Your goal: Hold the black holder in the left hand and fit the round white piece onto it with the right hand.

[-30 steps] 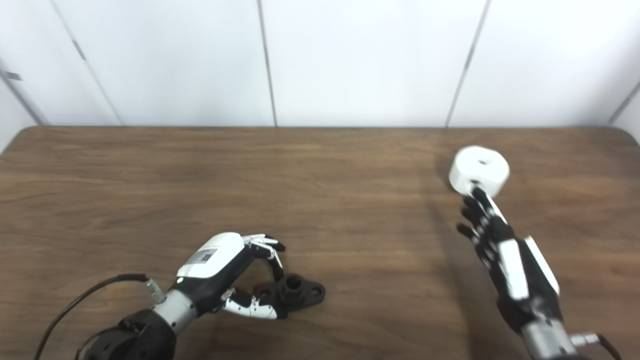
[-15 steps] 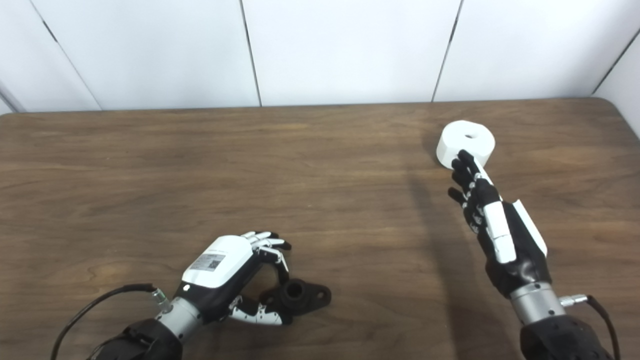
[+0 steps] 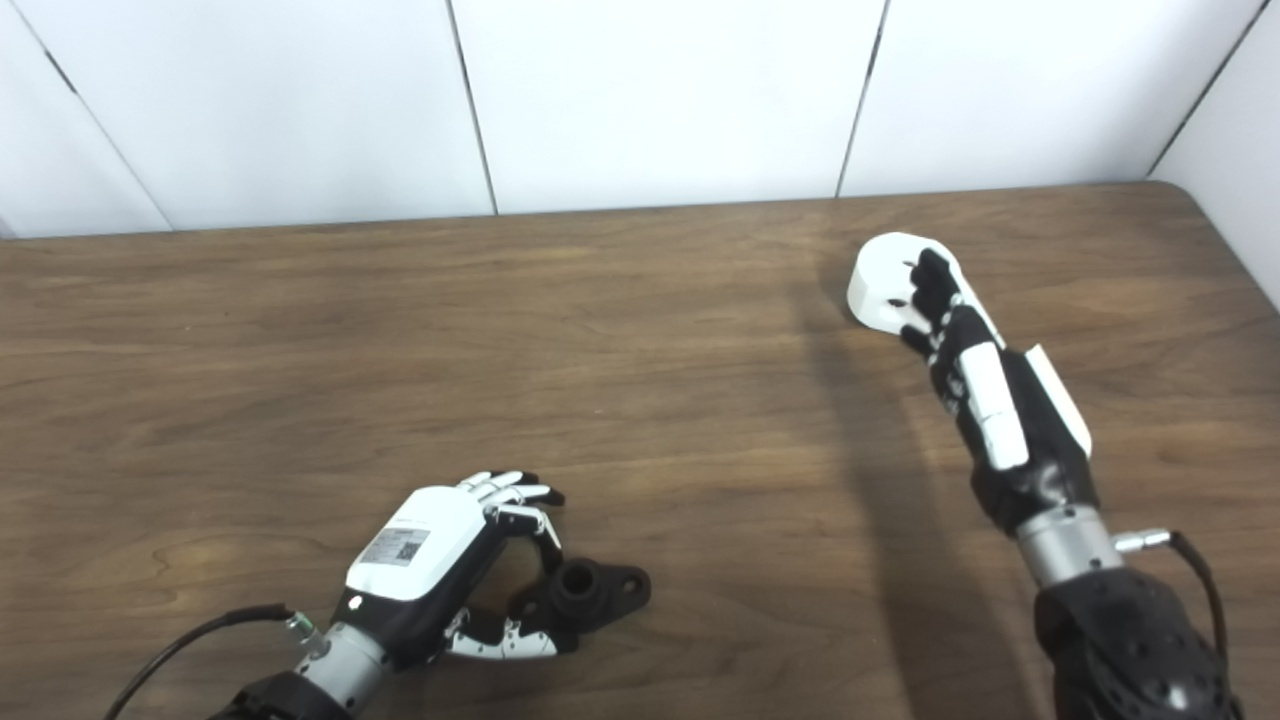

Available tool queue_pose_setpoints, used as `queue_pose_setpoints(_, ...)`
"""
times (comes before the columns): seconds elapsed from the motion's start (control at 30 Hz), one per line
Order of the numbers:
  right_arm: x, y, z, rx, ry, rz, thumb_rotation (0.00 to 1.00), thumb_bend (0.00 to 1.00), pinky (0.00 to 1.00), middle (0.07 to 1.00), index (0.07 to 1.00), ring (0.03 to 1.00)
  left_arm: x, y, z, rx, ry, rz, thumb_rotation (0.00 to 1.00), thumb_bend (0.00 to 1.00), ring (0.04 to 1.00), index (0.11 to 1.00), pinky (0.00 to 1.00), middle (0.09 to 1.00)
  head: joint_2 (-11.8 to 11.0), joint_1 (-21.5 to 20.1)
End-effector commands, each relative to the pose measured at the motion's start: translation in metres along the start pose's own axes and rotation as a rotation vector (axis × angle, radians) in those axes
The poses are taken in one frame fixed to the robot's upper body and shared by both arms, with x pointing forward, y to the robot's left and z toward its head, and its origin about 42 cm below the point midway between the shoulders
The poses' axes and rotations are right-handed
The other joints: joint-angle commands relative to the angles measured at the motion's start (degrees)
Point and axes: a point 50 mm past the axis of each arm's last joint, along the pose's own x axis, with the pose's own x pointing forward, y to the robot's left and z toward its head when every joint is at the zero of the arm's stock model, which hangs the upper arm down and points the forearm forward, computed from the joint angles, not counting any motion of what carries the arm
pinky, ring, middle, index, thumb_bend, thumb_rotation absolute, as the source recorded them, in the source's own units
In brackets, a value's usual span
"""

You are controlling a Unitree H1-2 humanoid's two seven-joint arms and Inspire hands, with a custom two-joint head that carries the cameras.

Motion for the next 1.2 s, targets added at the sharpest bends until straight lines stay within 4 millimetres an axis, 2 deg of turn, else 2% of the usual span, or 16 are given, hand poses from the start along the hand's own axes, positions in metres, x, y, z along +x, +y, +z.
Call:
queue_pose_setpoints(0.0,0.013,-0.012,0.012,-0.094,-0.058,-0.046,0.96,0.65,0.93,0.974,0.985,0.986,-0.004,-0.017,-0.009,0.003,0.032,-0.071,0.05,0.51,0.900,0.490,0.90,0.827,-0.5,-0.7)
queue_pose_setpoints(0.03,0.017,-0.014,0.012,-0.115,-0.058,-0.055,0.96,0.65,0.93,0.974,0.987,0.984,-0.004,-0.018,-0.010,-0.002,0.035,-0.070,0.05,0.51,0.900,0.490,0.90,0.827,-1.2,-1.1)
queue_pose_setpoints(0.13,0.024,-0.018,0.011,-0.175,-0.060,-0.076,0.88,0.67,0.99,0.974,0.981,0.998,-0.005,-0.020,-0.012,-0.010,0.042,-0.070,0.05,0.51,0.901,0.490,0.91,0.829,-2.3,-2.1)
queue_pose_setpoints(0.23,0.031,-0.020,0.010,-0.255,-0.074,-0.093,0.86,0.65,1.00,0.972,0.978,0.997,-0.007,-0.021,-0.015,-0.011,0.041,-0.067,0.05,0.51,0.895,0.490,0.90,0.825,-3.2,-4.5)
queue_pose_setpoints(0.37,0.042,-0.021,0.009,-0.378,-0.097,-0.114,0.76,0.63,0.92,0.983,0.979,0.980,-0.010,-0.021,-0.020,-0.007,0.040,-0.075,0.05,0.51,0.899,0.490,0.90,0.828,-3.9,-7.4)
queue_pose_setpoints(0.43,0.048,-0.021,0.008,-0.424,-0.106,-0.125,0.63,0.63,0.83,0.982,0.975,0.945,-0.011,-0.020,-0.023,-0.014,0.041,-0.076,0.05,0.51,0.902,0.490,0.90,0.829,-4.2,-8.6)
queue_pose_setpoints(0.5,0.054,-0.020,0.009,-0.488,-0.095,-0.133,0.58,0.67,0.87,0.987,0.975,0.952,-0.013,-0.019,-0.025,-0.023,0.045,-0.077,0.05,0.51,0.902,0.490,0.90,0.828,-4.4,-10.1)
queue_pose_setpoints(0.57,0.060,-0.019,0.010,-0.541,-0.081,-0.135,0.56,0.71,0.94,0.998,0.978,0.987,-0.014,-0.019,-0.027,-0.026,0.046,-0.077,0.05,0.51,0.904,0.490,0.91,0.828,-4.6,-11.1)
queue_pose_setpoints(0.73,0.086,-0.023,0.015,-0.671,-0.026,-0.119,0.50,0.79,1.00,1.000,0.974,1.000,-0.019,-0.017,-0.033,-0.031,0.046,-0.075,0.05,0.51,0.900,0.489,0.90,0.825,-5.5,-15.1)
queue_pose_setpoints(0.97,0.119,-0.028,0.018,-0.750,0.054,-0.108,0.42,0.79,0.96,1.000,0.957,1.000,-0.023,-0.014,-0.038,-0.028,0.041,-0.076,0.05,0.51,0.897,0.489,0.90,0.819,-5.7,-16.3)
queue_pose_setpoints(1.17,0.147,-0.037,0.020,-0.844,0.108,-0.098,0.42,0.78,0.95,1.000,0.945,1.000,-0.024,-0.013,-0.038,-0.031,0.037,-0.075,0.05,0.51,0.890,0.489,0.89,0.817,-5.6,-16.1)
